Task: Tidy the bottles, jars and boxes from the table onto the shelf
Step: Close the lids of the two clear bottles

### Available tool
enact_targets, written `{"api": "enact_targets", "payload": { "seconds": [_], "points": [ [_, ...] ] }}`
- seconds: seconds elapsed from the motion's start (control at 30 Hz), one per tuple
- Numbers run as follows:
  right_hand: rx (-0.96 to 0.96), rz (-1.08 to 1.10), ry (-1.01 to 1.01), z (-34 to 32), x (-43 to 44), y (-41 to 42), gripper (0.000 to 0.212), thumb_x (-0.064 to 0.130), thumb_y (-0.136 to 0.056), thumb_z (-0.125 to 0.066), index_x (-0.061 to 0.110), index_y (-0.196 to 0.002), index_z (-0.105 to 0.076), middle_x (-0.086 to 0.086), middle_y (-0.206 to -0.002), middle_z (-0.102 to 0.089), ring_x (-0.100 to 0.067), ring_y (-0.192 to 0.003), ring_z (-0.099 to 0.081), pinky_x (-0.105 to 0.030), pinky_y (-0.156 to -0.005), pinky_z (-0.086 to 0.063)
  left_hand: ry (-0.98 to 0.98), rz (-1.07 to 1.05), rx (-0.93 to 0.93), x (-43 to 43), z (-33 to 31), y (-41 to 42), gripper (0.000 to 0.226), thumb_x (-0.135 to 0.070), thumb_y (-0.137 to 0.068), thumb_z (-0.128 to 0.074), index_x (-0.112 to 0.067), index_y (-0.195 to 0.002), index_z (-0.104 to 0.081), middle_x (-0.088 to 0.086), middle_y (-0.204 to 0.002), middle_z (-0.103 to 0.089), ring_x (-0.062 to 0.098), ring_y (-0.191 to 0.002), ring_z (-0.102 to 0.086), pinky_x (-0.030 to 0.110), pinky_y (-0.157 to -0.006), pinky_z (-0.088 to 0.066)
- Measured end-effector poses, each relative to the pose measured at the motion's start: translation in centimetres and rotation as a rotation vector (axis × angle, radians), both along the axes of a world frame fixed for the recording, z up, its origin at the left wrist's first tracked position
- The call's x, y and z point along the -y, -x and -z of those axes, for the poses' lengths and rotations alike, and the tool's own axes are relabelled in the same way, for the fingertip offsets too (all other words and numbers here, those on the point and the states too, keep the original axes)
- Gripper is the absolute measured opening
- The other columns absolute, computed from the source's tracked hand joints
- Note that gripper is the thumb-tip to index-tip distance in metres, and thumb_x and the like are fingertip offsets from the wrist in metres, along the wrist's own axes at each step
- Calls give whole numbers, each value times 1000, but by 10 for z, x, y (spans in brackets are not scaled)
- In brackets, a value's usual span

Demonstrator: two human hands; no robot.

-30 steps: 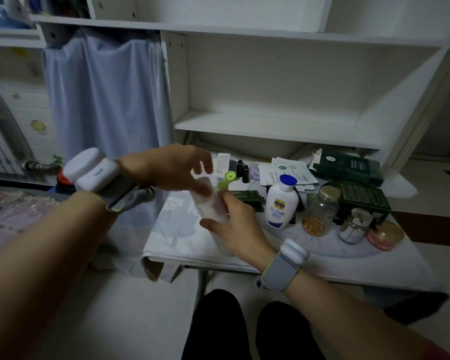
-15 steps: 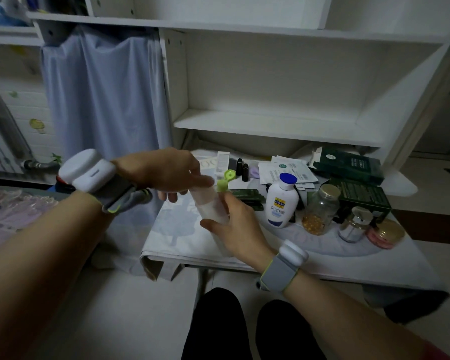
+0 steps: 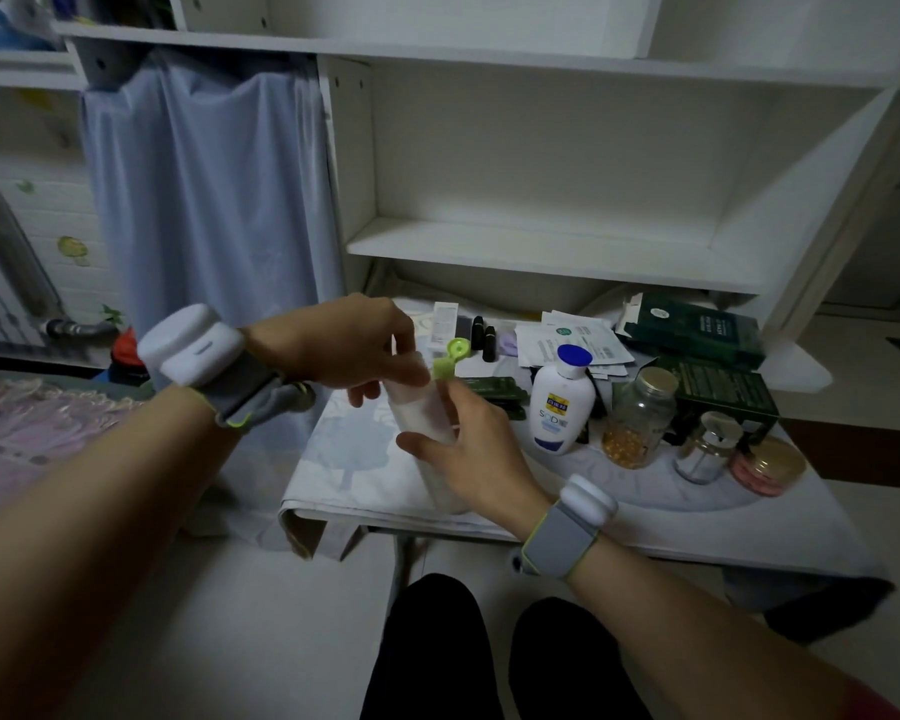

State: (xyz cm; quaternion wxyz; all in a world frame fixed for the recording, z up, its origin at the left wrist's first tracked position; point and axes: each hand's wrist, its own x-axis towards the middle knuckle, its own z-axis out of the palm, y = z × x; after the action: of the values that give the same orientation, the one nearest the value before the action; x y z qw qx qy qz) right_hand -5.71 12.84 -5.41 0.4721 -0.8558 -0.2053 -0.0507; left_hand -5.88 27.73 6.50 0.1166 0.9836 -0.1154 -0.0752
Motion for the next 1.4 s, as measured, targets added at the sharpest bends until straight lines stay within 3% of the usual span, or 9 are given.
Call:
{"api": "enact_targets", "payload": {
  "seconds": [0.1, 0.3, 0.57, 0.67, 0.77, 0.83, 1.0, 1.13, 1.4],
  "points": [
    [-18, -25, -23, -3, 2, 0, 45, 33, -76, -76, 18, -113, -56, 1, -106, -64, -18, -96, -60, -42, -86, -51, -17, 78, 32, -3, -5, 2, 21, -36, -91, -60, -19, -103, -64, -6, -72, -69, 6, -60, -67, 24, -70, -53],
    [-11, -81, -48, -6, 4, -2, 44, 31, -74, -79, 15, -110, -58, 1, -102, -65, -16, -91, -61, -36, -82, -53, -31, 125, 63, -6, -7, 3, 20, -34, -90, -61, -21, -106, -64, -11, -69, -66, 6, -63, -66, 21, -69, -49],
    [-3, -85, -82, -15, 3, -9, 41, 30, -77, -78, 16, -110, -59, 7, -100, -64, -7, -89, -60, -20, -78, -51, -23, 52, 98, -8, -17, 1, 23, -34, -91, -59, -19, -108, -64, -5, -71, -68, 10, -65, -67, 26, -71, -53],
    [79, 71, -233, -11, 6, -13, 26, 26, -77, -78, 13, -92, -61, 5, -82, -62, -7, -71, -56, -26, -69, -51, -38, 1, 167, -12, -23, -2, 21, -31, -90, -61, -17, -104, -67, -4, -70, -66, 13, -64, -65, 30, -73, -53],
    [191, 244, -270, 2, 10, -21, 17, 17, -82, -69, 11, -83, -54, 2, -73, -57, -12, -66, -51, -37, -68, -51, -85, -50, 246, -15, -19, -9, 24, -30, -90, -61, -12, -104, -68, 5, -87, -67, 19, -74, -62, 33, -77, -52],
    [183, 268, -206, 9, 10, -27, 19, 10, -80, -66, 12, -87, -48, 0, -80, -52, -14, -71, -49, -42, -73, -50, -88, -83, 265, -16, -11, -15, 26, -29, -90, -59, -10, -105, -68, 9, -96, -68, 23, -83, -61, 33, -76, -48],
    [62, 246, -28, 23, 5, -42, 33, 16, -78, -71, 14, -97, -44, -5, -105, -51, -22, -99, -51, -33, -82, -44, -56, -101, 271, -17, 5, -30, 29, -27, -92, -57, -8, -112, -66, 14, -107, -67, 31, -97, -61, 37, -87, -50],
    [-24, 239, -7, 25, 2, -52, 39, 23, -77, -75, 12, -102, -47, -5, -106, -53, -20, -96, -54, -30, -77, -43, -74, -80, 254, -18, 14, -40, 32, -25, -93, -56, -3, -115, -64, 18, -111, -66, 34, -103, -59, 39, -90, -48],
    [-115, 204, -55, 25, -7, -63, 38, 25, -77, -76, 11, -104, -52, -7, -104, -62, -24, -94, -59, -40, -83, -50, -66, -50, 282, -18, 17, -40, 33, -26, -94, -56, -1, -113, -63, 19, -110, -65, 32, -100, -59, 40, -89, -48]
  ]
}}
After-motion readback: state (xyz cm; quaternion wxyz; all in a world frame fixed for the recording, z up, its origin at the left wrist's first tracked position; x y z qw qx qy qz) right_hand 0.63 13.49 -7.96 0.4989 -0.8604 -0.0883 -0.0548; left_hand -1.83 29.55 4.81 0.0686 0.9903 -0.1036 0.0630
